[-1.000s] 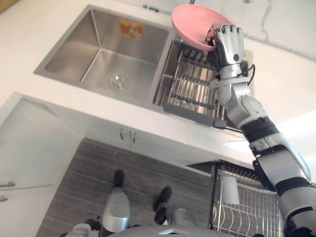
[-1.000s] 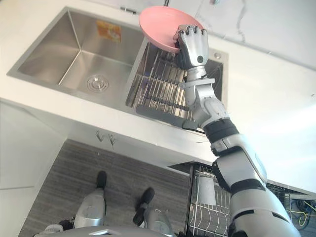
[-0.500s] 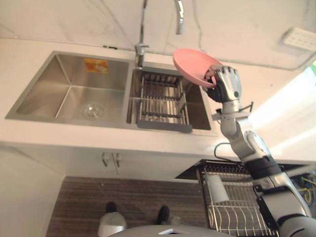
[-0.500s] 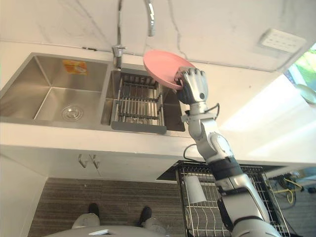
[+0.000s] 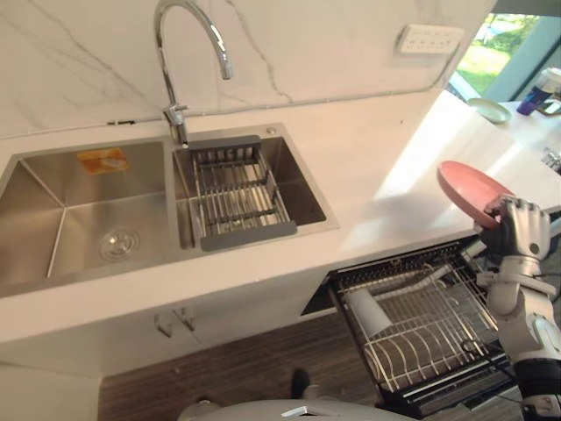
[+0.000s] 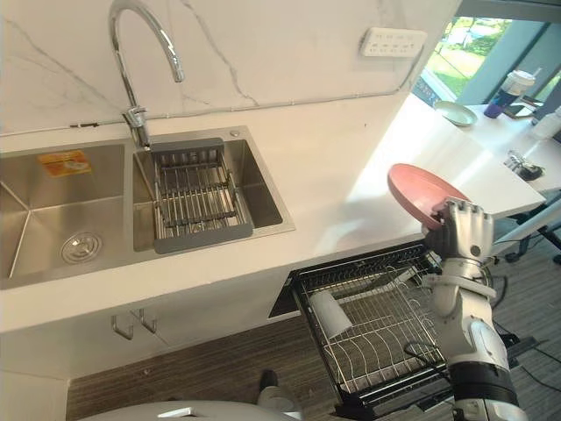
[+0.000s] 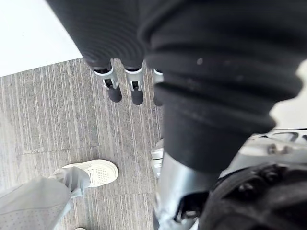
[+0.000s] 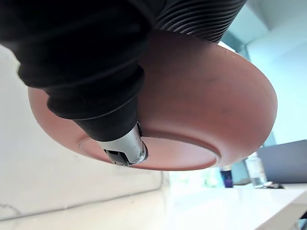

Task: Walk over to the sink, pick up the cup, carry it to the dishwasher, place the cup inside the dishwasher, then close the dishwasher door

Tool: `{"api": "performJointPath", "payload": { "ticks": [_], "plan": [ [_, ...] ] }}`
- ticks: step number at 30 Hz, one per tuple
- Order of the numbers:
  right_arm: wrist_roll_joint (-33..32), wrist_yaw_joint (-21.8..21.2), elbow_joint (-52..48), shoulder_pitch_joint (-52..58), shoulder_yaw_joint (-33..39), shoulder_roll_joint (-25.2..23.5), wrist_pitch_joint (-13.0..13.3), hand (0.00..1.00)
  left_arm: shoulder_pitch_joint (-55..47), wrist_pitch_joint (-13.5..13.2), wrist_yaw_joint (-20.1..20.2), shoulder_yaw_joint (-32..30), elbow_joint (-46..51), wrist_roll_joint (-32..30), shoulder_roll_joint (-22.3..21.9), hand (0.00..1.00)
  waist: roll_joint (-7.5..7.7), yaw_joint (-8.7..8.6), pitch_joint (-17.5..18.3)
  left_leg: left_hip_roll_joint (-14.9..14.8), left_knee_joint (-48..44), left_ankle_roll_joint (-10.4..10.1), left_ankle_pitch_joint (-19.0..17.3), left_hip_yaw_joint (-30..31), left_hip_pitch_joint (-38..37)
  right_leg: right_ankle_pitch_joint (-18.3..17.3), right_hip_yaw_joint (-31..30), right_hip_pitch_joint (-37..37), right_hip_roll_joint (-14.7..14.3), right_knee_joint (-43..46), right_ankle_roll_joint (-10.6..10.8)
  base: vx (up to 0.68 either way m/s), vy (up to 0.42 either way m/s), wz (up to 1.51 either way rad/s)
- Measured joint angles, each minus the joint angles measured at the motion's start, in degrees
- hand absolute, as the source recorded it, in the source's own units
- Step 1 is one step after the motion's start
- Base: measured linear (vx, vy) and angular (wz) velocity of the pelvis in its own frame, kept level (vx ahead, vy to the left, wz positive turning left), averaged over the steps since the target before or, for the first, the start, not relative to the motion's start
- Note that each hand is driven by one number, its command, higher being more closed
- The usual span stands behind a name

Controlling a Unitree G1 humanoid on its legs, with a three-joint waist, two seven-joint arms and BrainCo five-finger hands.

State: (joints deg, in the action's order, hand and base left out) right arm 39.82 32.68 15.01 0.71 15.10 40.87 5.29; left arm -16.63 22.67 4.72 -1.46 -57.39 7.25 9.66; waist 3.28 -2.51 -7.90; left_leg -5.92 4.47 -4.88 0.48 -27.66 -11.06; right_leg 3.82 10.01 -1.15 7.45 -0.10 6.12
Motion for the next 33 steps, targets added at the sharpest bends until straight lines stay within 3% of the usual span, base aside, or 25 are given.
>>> {"api": "performJointPath", "payload": {
  "ticks": [7, 13, 21, 26, 33],
  "plan": [
    [-0.2, 4.3, 1.6, 1.6, 6.0, -4.5, 0.5, 1.0, -0.6, 0.8, -0.8, -0.7, -0.1, 1.5, -0.6, 0.0, -0.59, -1.08, 1.1, 0.6, 0.0, 0.1, -0.8, -1.1, -0.1, -0.2, 0.2, 0.9, 0.7, 0.7, 0.3, 0.02, 0.011, -0.07],
    [-3.0, 4.2, 7.4, 2.9, 7.6, -10.7, -3.6, 1.0, -0.6, 0.8, -0.8, -0.7, 0.0, 1.7, -0.6, 0.0, -0.63, -0.92, 1.1, 1.0, -0.1, 0.5, -1.0, -0.7, -0.1, -0.4, 1.3, 1.0, 1.6, 1.6, 0.4, 0.02, 0.009, 0.05],
    [-5.7, 4.2, 11.4, 3.5, 8.7, -15.7, -6.9, 1.0, 0.0, 0.9, -0.7, -0.7, 0.2, 1.6, -0.7, 0.0, -1.27, -0.98, 0.5, 1.3, -7.3, 1.8, -5.4, -0.6, 3.0, -1.2, 1.7, 2.2, 3.9, 3.7, 1.0, 0.02, 0.033, -0.01],
    [-6.2, 4.1, 15.4, 0.6, 8.7, -16.1, -8.3, 1.0, 2.6, 0.8, -0.5, -0.6, 0.7, 1.7, -0.8, 0.0, -2.37, -0.78, -2.7, 0.7, -15.3, 3.0, -9.4, 0.3, 8.6, -1.3, 1.9, 4.9, 5.1, 4.9, 0.9, -0.05, 0.043, 0.07],
    [-9.2, 4.0, 20.3, -6.9, 6.8, -16.0, -10.8, 1.0, 7.2, 0.1, -0.2, -0.6, 2.6, 2.7, -0.6, 0.0, -4.01, -0.77, -10.5, -1.7, -25.7, 4.5, -13.4, 0.7, 18.0, 1.4, 1.5, 9.7, 5.1, 4.8, 1.5, -0.07, 0.043, -0.02]
  ]
}}
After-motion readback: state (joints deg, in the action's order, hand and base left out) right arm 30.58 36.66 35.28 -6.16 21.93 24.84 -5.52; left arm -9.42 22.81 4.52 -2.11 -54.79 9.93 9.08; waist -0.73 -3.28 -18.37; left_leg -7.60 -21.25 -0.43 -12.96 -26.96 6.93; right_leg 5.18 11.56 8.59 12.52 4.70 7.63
